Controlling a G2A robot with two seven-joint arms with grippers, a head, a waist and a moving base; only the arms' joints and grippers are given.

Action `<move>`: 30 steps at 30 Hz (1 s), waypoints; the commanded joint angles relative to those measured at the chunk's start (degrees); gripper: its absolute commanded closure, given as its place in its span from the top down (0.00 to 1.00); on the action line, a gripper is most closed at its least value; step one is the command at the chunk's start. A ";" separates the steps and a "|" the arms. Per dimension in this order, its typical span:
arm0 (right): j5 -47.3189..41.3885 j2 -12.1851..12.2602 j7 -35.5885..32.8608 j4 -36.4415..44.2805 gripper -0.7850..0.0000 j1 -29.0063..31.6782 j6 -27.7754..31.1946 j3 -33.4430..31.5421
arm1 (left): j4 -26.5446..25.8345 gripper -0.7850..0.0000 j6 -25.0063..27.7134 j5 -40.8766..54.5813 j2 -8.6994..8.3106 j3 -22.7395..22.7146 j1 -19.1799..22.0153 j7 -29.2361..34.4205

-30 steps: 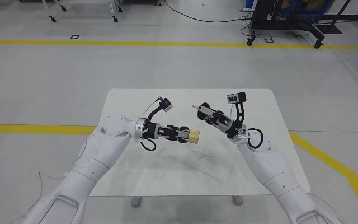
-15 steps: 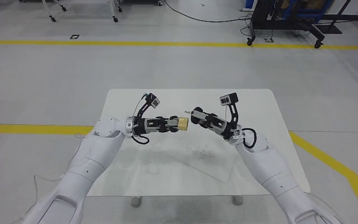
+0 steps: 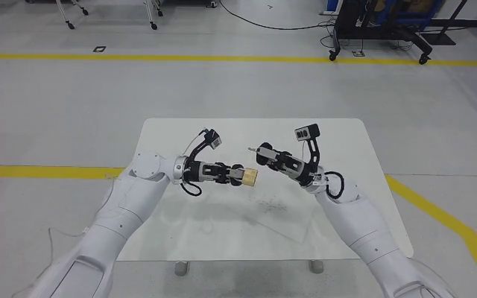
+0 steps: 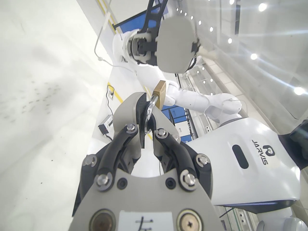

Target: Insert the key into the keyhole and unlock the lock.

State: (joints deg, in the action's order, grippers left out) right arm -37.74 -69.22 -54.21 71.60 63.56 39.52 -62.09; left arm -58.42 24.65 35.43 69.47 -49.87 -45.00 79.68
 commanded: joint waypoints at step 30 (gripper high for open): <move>-0.17 -0.40 -2.91 0.84 0.00 -0.05 -8.33 1.05 | 4.34 0.00 -8.91 2.99 0.96 -1.91 -1.76 -12.18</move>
State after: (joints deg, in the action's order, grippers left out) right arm -38.32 -69.90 -57.45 71.80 63.01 35.35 -60.45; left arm -54.41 18.13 37.50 70.41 -51.43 -46.51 69.02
